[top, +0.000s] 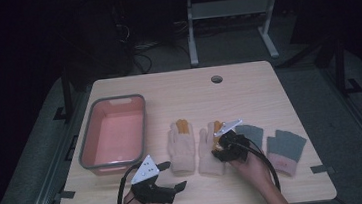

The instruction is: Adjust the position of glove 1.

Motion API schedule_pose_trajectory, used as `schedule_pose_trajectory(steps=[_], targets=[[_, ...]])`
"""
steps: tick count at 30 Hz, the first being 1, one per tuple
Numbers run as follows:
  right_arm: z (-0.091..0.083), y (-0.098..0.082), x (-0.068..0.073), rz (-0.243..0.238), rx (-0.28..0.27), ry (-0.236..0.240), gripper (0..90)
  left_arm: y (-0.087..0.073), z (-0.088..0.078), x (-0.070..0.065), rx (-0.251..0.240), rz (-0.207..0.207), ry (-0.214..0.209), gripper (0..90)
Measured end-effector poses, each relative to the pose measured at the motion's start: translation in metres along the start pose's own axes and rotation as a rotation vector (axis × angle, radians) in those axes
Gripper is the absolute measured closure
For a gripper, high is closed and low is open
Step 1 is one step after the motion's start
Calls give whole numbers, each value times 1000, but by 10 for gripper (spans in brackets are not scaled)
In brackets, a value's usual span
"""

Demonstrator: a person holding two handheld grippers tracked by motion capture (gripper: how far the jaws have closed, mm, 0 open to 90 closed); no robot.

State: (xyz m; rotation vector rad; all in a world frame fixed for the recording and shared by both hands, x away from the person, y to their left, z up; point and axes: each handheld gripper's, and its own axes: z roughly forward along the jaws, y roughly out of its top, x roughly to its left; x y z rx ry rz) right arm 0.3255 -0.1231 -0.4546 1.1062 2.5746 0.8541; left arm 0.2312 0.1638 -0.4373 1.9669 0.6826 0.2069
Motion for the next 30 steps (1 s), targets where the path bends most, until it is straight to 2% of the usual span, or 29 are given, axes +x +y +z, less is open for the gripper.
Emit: schedule_pose_trajectory(steps=[14,17,20,26,30], targets=[[-12,7,-1,4,-2,26,578,0,-1,2,-6,-4,13,168],[-19,14,0,-5,-23,29,580,0,-2,3,-11,-10,17,168],[-24,22,3,-23,-5,29,581,0,-4,4,-13,-12,18,169],[-41,46,5,-69,-13,24,582,0,-4,5,-13,-17,22,168],[-47,57,7,-79,-19,30,582,1,-6,6,-19,-20,25,168]])
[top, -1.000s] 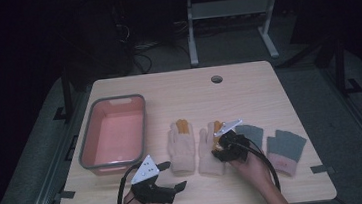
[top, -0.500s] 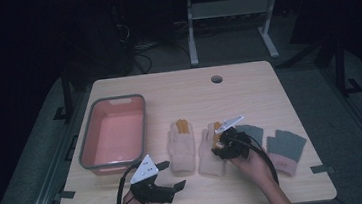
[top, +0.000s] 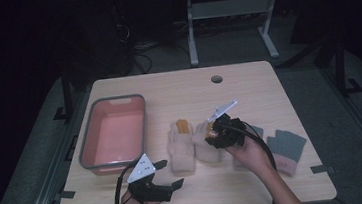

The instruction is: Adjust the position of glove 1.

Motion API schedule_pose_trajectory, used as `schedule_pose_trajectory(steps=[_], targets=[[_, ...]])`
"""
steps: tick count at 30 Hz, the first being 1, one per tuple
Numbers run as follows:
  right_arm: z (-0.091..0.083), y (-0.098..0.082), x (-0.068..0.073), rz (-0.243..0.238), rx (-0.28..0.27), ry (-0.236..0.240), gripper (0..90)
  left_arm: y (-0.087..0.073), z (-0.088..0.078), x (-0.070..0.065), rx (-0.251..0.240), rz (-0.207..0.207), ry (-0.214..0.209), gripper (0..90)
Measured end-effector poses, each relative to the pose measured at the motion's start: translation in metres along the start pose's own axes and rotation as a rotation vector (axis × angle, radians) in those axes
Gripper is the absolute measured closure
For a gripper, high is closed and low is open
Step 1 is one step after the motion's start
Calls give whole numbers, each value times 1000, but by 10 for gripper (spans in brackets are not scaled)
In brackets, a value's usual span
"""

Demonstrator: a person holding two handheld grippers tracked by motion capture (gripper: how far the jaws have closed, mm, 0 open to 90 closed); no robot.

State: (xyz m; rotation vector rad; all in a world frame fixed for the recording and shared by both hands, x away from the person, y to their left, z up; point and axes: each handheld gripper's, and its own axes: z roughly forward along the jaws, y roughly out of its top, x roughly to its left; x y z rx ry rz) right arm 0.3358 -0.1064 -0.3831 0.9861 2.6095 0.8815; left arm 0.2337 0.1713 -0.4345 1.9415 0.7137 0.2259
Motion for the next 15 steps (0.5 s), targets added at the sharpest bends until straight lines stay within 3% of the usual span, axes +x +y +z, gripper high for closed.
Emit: schedule_pose_trajectory(steps=[5,8,15], targets=[[-5,22,8,-33,-21,28,582,0,-2,2,-11,-5,2,168],[-4,36,16,-79,-28,36,581,1,-3,2,-14,-2,2,168],[13,59,29,-124,-17,97,580,1,-4,1,-14,-3,-1,168]])
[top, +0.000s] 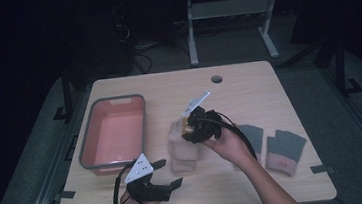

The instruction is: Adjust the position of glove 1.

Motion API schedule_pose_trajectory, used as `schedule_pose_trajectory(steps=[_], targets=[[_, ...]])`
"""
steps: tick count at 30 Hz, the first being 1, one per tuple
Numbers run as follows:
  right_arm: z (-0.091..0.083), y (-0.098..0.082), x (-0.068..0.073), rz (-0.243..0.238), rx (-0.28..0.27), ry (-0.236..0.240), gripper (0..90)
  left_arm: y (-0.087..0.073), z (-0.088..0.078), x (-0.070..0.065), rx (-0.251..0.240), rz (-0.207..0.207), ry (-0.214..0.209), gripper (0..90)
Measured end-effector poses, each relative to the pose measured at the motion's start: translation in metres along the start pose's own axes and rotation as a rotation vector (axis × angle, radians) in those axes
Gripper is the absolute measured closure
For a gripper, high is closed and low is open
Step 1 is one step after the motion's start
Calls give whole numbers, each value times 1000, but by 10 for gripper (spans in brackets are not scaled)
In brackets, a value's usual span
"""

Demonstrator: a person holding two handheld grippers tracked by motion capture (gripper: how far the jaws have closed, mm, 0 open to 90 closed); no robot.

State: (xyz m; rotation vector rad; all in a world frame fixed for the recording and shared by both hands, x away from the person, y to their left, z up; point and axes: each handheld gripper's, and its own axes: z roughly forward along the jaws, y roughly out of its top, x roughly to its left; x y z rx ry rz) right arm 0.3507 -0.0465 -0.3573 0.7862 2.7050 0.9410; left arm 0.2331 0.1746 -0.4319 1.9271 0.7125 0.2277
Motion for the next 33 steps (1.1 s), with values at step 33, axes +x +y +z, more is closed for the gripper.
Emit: schedule_pose_trajectory(steps=[33], targets=[[67,-21,-7,40,134,77,451,-1,1,2,-4,-28,6,168]])
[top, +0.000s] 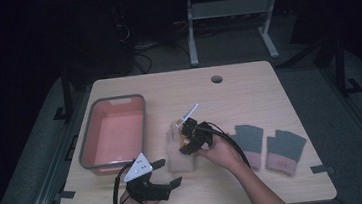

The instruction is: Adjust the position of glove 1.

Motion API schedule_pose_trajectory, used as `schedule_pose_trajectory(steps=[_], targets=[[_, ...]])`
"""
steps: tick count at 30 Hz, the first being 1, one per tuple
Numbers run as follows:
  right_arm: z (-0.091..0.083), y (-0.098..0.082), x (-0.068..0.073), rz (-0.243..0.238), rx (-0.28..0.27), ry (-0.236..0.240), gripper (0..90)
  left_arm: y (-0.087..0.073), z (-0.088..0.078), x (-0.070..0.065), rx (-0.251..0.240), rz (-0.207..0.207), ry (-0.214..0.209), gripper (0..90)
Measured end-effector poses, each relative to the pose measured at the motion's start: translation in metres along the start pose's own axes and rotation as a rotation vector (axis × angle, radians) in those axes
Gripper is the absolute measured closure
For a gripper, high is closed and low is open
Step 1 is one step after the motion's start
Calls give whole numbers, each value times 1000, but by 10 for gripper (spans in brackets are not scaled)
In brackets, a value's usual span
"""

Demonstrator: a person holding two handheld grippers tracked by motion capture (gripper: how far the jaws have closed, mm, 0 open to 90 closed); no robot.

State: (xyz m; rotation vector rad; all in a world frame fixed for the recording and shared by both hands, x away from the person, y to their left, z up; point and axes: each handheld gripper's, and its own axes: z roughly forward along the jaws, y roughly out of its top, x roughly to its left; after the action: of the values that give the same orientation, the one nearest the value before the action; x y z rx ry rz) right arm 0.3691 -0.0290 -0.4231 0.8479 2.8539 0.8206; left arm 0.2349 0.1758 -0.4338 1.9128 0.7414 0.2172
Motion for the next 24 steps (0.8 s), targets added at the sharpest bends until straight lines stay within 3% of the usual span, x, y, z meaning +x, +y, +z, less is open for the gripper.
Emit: schedule_pose_trajectory(steps=[24], targets=[[-12,8,4,-14,-26,-35,425,0,0,0,6,-20,-1,168]])
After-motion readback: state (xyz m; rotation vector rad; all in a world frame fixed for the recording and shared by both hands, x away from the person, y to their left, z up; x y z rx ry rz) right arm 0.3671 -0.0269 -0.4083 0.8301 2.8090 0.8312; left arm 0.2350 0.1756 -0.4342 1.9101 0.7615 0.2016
